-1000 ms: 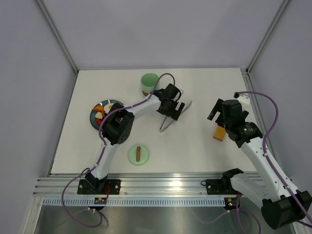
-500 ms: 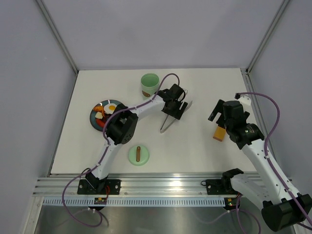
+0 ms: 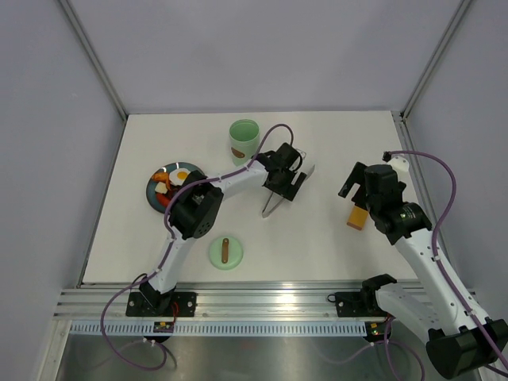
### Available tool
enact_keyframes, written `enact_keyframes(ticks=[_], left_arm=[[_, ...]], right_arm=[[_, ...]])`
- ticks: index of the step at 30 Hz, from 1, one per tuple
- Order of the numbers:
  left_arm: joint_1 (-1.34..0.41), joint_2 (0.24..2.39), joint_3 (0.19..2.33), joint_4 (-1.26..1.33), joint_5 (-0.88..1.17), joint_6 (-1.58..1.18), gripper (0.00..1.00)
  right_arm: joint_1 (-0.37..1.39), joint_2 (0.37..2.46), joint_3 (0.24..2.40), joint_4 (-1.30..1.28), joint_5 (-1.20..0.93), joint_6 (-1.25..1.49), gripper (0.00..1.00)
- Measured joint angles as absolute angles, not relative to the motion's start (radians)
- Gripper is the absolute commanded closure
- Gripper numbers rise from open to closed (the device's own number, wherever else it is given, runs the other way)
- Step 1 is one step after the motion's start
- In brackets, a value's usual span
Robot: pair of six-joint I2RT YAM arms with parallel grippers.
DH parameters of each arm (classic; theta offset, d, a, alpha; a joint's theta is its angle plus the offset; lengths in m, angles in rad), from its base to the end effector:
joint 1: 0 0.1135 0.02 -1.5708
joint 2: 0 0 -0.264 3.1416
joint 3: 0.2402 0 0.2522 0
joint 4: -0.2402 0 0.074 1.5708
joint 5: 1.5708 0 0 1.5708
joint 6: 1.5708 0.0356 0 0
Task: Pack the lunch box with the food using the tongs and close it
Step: Pick up the clamp at the center of the board.
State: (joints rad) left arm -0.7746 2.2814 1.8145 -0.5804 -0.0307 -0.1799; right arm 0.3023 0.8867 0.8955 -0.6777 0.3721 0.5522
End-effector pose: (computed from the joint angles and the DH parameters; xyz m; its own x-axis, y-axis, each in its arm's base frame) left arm 0.3529 -0.3439 0.1620 -0.7321 0.4662 -0.4966 0.5663 0.8218 -0.0633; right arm 0.1773 0.0417 0.3138 -0.5067 0.3539 -0.7862 0.3063 0.9263 0.2196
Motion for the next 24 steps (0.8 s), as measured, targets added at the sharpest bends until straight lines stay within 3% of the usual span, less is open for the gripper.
enact_keyframes(ticks=[8,13,16,24], left_arm=[[-0.772,2.266,1.783,-0.556,-0.039,-0.177,0.43],[-0.771,2.267,1.783,-0.553,-0.036,-0.182,0.69],[-0.771,2.266,1.784,-0.555,-0.030,-0.186,0.79],[-0.771,2.165,1.731,-0.663,-0.018,-0.204,0.80]], right_arm=[[0.302,0.887,0.896,-0.677,0.372,0.553,0.01],[0.302,0.886,0.896,-0.678,0.372,0.555,0.00],[0.302,0.886,0.896,-0.678,0.373,0.558,0.01],[0.302,0.918,0.952,-0.729,0.392,0.566,0.00]])
